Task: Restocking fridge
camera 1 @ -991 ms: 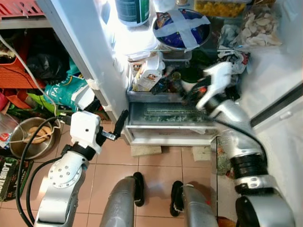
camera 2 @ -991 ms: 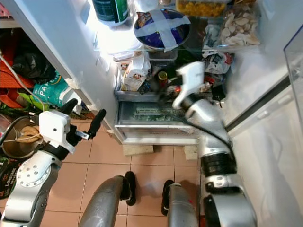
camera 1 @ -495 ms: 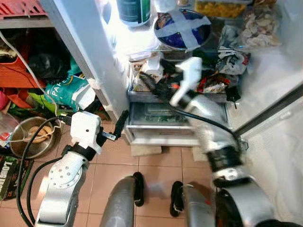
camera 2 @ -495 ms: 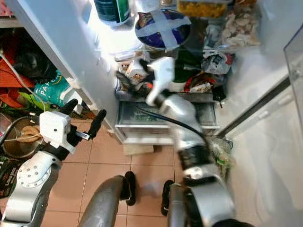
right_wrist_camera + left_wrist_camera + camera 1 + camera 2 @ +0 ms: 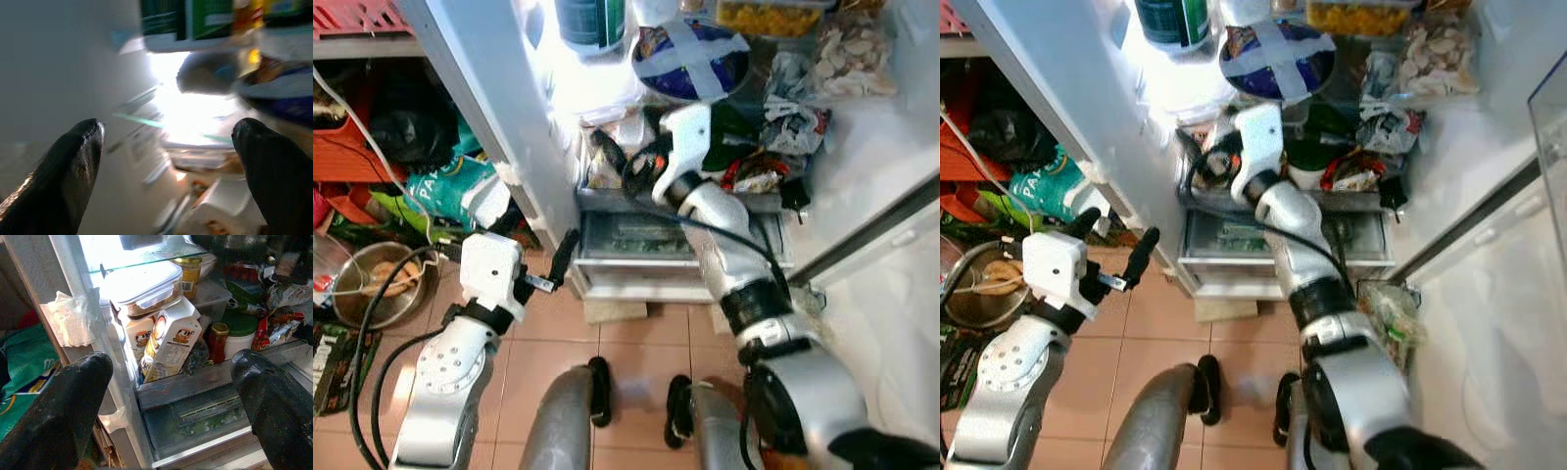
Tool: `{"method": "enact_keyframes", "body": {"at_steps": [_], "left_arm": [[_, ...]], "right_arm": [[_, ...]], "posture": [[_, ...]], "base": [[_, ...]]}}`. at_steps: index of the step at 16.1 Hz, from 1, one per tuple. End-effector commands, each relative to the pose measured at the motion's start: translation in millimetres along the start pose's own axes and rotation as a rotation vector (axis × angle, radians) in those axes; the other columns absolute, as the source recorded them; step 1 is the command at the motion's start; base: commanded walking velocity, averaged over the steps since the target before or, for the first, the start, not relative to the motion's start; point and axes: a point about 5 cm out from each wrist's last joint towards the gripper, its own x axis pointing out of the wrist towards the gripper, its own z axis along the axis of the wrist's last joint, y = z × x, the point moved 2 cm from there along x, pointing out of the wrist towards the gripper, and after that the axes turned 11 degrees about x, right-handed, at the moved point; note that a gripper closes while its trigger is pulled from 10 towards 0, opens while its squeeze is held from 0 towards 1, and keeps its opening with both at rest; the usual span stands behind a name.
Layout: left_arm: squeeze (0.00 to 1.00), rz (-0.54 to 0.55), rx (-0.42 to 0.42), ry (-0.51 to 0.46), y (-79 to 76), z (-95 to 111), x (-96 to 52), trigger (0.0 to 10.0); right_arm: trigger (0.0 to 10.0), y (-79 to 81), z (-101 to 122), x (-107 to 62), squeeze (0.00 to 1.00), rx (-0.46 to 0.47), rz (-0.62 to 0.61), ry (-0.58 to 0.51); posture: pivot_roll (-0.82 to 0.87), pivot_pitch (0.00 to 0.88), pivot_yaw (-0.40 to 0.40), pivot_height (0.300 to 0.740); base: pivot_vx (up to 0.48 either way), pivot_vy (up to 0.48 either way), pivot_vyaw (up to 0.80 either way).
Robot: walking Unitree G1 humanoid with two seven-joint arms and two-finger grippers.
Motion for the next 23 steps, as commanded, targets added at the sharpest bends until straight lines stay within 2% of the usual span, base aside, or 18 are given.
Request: {"method": "enact_keyframes", "body": {"at_steps": [1,6,12,15,18,20,23], "left_arm": [[0.0,-0.004,0.005,0.011,-1.5,-2.0,-3.9,10.0],[0.0,-0.006,0.002,0.011,-2.6,-2.2,-3.6,10.0],[0.0,-0.007,0.002,0.011,-3.0,-3.0,-2.6,10.0],[0.0,-0.006,0.001,0.009,-3.2,-3.5,-1.5,10.0],[0.0,-0.004,-0.007,-0.001,-4.6,-4.1,4.4,10.0],[0.0,-0.007,-0.011,-0.007,-6.4,-4.8,7.7,10.0],[0.0,0.024,0.003,0.006,-2.9,-8.6,13.0,10.0]], "right_arm": [[10.0,1.7,0.4,2.9,1.0,-0.012,-0.02,-0.015],[10.0,-9.7,4.3,10.3,1.0,-0.071,-0.148,-0.029],[10.0,-6.9,8.0,15.3,1.0,-0.057,-0.166,-0.067],[10.0,-18.8,7.1,1.8,1.0,-0.064,-0.171,-0.082],[10.0,-39.8,5.9,-24.2,1.0,-0.085,-0.185,-0.076],[10.0,-43.7,5.6,-38.6,1.0,-0.102,-0.159,-0.063],[10.0,-43.2,6.6,-49.6,1.0,-0.131,-0.146,-0.053]], "posture": [[0.22,0.235,0.059,0.74],[0.21,0.237,0.059,0.74],[0.21,0.237,0.059,0.74],[0.2,0.23,0.055,0.74],[0.17,0.217,0.051,0.74],[0.16,0.205,0.052,0.74],[0.14,0.185,0.053,0.74]], "base": [[0.0,0.0,0.0],[0.0,0.0,0.0],[0.0,0.0,0.0],[0.0,0.0,0.0],[0.0,0.0,0.0],[0.0,0.0,0.0],[0.0,0.0,0.0]]}}
